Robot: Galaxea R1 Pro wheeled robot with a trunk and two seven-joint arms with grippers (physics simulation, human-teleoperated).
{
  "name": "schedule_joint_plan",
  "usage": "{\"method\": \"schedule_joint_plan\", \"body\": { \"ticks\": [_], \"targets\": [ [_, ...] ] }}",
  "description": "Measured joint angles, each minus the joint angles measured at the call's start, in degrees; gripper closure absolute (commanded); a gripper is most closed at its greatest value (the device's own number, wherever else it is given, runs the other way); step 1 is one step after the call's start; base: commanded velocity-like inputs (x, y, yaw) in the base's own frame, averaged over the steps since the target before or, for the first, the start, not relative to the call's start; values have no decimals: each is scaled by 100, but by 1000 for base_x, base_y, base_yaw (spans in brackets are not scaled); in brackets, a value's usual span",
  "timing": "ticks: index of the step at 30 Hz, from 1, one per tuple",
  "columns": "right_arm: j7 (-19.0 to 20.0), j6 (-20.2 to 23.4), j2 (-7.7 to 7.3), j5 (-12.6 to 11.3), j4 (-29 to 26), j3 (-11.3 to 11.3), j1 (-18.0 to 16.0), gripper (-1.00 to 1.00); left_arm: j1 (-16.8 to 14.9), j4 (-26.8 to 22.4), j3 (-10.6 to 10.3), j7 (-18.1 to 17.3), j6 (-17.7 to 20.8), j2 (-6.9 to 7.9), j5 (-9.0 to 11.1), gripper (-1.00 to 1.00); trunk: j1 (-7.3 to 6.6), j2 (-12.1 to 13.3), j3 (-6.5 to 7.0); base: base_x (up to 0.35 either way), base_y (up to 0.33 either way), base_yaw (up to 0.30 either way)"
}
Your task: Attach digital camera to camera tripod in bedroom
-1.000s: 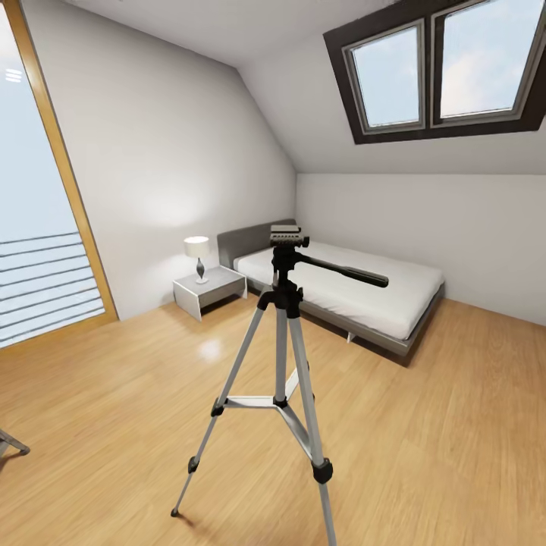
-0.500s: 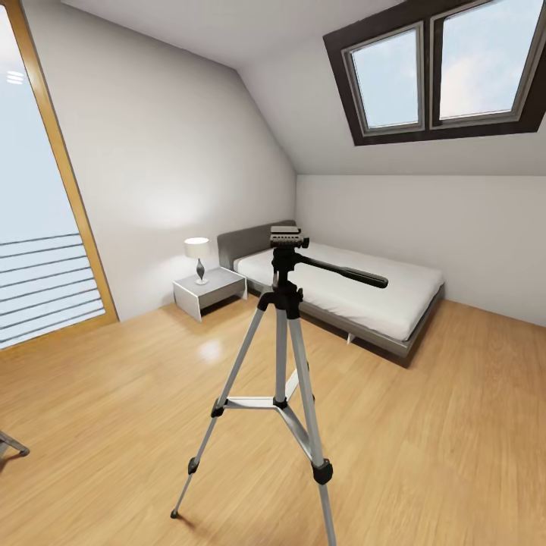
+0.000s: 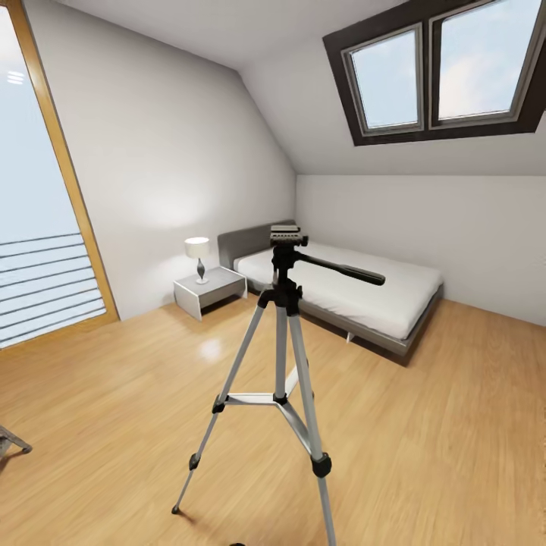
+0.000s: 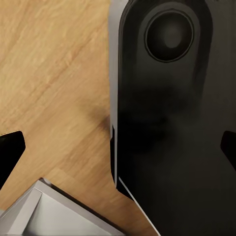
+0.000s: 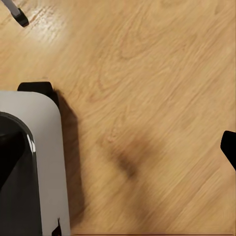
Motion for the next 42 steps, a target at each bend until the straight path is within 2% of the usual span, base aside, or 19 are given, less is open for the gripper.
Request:
{"method": "schedule_joint_plan", "body": {
  "ticks": [8, 29, 42],
  "targets": [
    [0, -5, 1, 0, 0, 0, 0, -100, 0, -4, 0, 0, -1, 0, 0, -100, -1, 0, 0, -200, 0, 0],
    [0, -6, 1, 0, 0, 0, 0, -100, 0, -4, 0, 0, -1, 0, 0, -100, -3, 0, 0, -18, 0, 0],
    [0, -103, 0, 1, 0, 5, -1, -100, 0, -3, 0, 0, -1, 0, 0, -100, 282, -520, -233, 0, 0, 0]
  ]
}}
